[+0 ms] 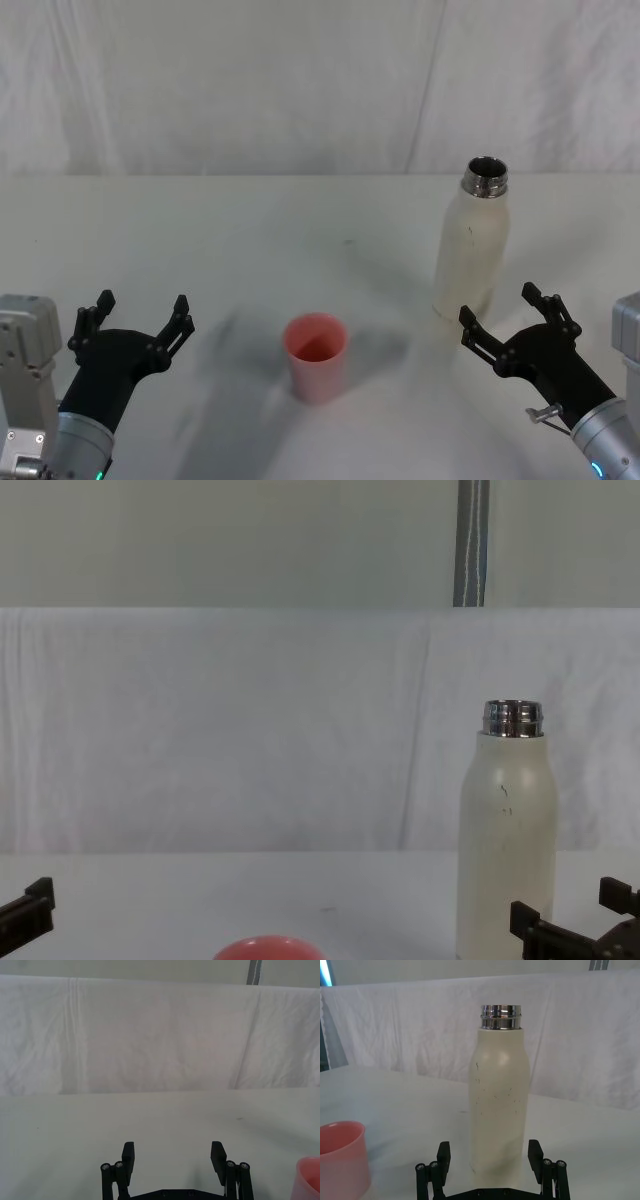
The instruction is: Grasp the thermos with one hand and pour water into the cup lid.
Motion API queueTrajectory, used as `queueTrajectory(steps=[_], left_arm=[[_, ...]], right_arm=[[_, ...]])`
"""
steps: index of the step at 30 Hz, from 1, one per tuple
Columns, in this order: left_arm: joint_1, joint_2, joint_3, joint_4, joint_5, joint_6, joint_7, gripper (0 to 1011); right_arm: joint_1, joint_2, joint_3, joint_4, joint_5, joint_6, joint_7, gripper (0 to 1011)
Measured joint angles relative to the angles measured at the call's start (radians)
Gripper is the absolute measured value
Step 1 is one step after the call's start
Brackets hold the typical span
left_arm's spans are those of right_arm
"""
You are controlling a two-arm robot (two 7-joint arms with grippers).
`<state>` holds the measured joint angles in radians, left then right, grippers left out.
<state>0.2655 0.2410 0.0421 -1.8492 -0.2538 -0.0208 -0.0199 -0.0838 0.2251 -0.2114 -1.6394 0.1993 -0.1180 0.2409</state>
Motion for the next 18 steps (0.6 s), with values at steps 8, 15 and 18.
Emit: queueTrajectory(steps=[8,15,18], left_arm=[[0.000,0.000,0.000,0.000,0.000,0.000,0.000,1001],[0.000,0.000,0.000,0.000,0.000,0.000,0.000,1001],[0.000,0.000,0.000,0.000,0.000,0.000,0.000,1001]], right_arm=[[0.000,0.000,0.000,0.000,0.000,0.000,0.000,1001],[0.000,0.000,0.000,0.000,0.000,0.000,0.000,1001],[0.000,0.000,0.000,0.000,0.000,0.000,0.000,1001]])
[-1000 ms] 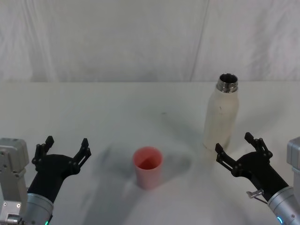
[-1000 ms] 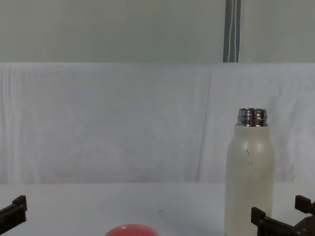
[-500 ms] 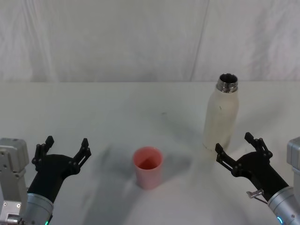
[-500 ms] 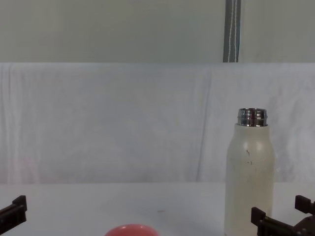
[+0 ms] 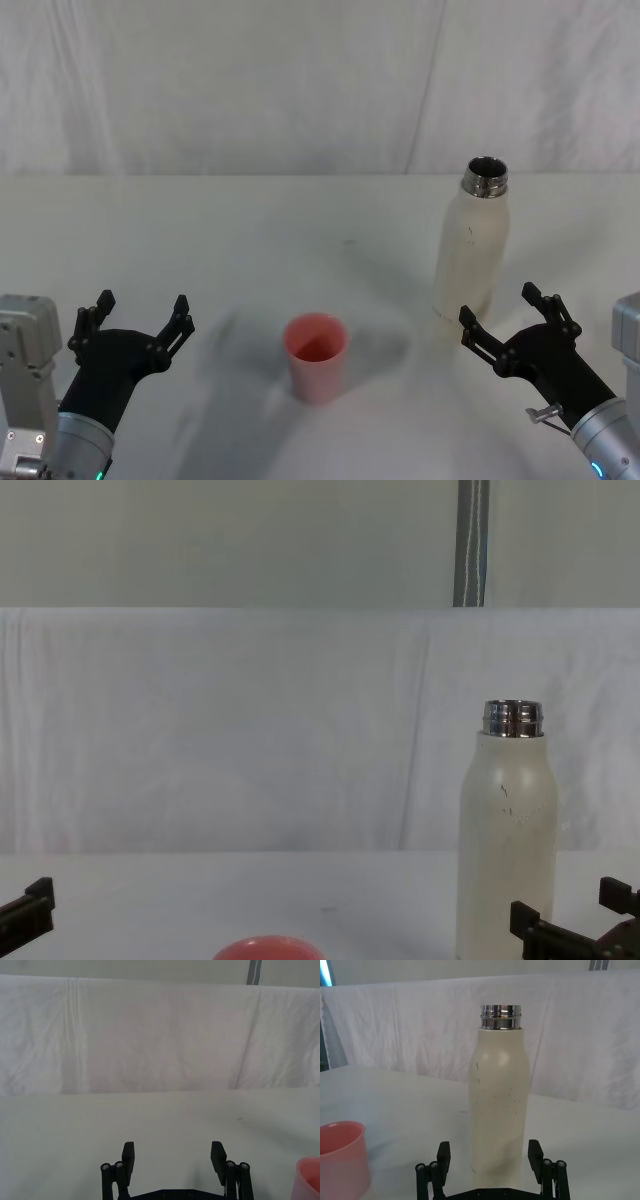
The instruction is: Grasp the thermos with one hand and pour water into the cup lid.
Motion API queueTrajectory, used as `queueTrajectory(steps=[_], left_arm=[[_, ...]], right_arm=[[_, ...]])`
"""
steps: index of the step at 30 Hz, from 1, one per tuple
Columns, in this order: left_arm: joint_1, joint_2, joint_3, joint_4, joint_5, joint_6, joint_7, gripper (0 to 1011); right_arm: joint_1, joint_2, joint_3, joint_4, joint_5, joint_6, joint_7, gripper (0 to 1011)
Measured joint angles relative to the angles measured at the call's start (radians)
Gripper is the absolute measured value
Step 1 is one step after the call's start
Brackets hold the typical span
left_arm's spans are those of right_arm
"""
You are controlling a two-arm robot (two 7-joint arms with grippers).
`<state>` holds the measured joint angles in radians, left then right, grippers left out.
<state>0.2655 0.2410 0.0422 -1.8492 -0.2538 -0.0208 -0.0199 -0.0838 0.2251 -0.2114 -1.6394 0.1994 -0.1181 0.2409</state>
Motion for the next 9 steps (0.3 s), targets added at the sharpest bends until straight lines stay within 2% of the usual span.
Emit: queueTrajectory(steps=[9], left_arm=[[0.000,0.000,0.000,0.000,0.000,0.000,0.000,1001]], right_arm=[[0.000,0.000,0.000,0.000,0.000,0.000,0.000,1001]])
